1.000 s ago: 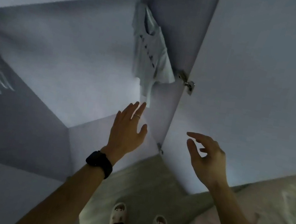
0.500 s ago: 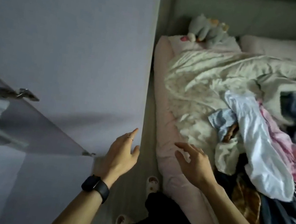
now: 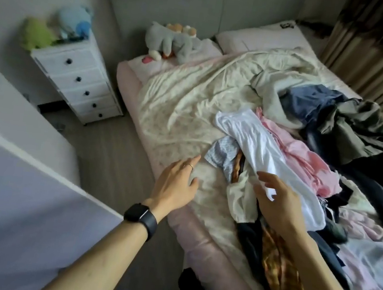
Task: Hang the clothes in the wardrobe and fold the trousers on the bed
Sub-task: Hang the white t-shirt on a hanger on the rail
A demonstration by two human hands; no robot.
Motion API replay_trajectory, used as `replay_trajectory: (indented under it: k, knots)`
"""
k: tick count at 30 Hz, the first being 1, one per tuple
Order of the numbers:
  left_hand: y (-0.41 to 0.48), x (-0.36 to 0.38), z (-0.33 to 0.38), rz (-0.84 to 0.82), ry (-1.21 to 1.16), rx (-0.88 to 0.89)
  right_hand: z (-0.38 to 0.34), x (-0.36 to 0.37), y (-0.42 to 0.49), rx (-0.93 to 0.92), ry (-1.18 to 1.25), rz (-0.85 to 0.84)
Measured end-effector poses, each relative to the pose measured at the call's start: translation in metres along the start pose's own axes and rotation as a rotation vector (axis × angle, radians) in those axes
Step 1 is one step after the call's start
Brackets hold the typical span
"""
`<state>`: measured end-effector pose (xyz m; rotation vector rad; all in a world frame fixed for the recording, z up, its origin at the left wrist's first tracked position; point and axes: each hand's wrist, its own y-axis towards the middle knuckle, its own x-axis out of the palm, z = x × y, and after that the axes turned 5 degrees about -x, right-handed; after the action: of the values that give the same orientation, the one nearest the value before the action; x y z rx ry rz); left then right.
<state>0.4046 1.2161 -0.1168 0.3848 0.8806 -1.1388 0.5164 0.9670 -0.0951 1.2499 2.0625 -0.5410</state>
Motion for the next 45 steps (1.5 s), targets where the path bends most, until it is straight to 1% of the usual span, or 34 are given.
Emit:
replay_trajectory:
  k: [3,9,13,16,18,21,24,28,31,32,33,35,37,39,42,45]
  knots:
    - [0.055,0.012,0.011,-0.012,0.063,0.007,0.022,-0.009,0.054,0.045,0.017,-0.012]
    - [0.208,0.051,0.012,-0.015,0.129,-0.055,0.077,-0.011,0.211,0.130,-0.046,-0.040]
    - [0.279,0.098,-0.016,-0.080,0.149,-0.142,0.117,0.011,0.290,0.204,-0.141,-0.181]
    - [0.313,0.136,-0.044,-0.136,0.153,-0.226,0.139,0.041,0.338,0.180,-0.217,-0.266]
    - [0.331,0.161,-0.060,-0.190,0.178,-0.261,0.151,0.066,0.370,0.147,-0.290,-0.304]
    - [0.334,0.189,-0.077,-0.297,0.229,-0.316,0.162,0.108,0.402,0.091,-0.386,-0.345]
    - [0.326,0.209,-0.087,-0.329,0.232,-0.354,0.163,0.152,0.420,-0.017,-0.426,-0.326]
    - [0.333,0.209,-0.083,-0.363,0.232,-0.348,0.156,0.183,0.442,-0.128,-0.562,-0.300]
    - [0.338,0.198,-0.081,-0.439,0.277,-0.360,0.157,0.190,0.448,-0.168,-0.673,-0.289]
    - [0.335,0.192,-0.080,-0.465,0.295,-0.366,0.157,0.189,0.445,-0.181,-0.678,-0.297]
    - [0.331,0.186,-0.080,-0.477,0.303,-0.379,0.156,0.187,0.441,-0.181,-0.644,-0.302]
    - [0.319,0.170,-0.078,-0.433,0.279,-0.411,0.152,0.173,0.428,-0.147,-0.490,-0.256]
    - [0.309,0.148,-0.070,-0.351,0.203,-0.432,0.142,0.144,0.411,-0.110,-0.293,-0.152]
    - [0.298,0.126,-0.055,-0.288,0.085,-0.420,0.132,0.103,0.389,-0.124,-0.121,-0.089]
    - [0.276,0.081,-0.023,-0.178,-0.103,-0.358,0.102,0.033,0.352,-0.165,0.039,-0.072]
    - [0.262,0.036,0.011,-0.028,-0.247,-0.268,0.059,-0.015,0.321,-0.212,0.153,-0.134]
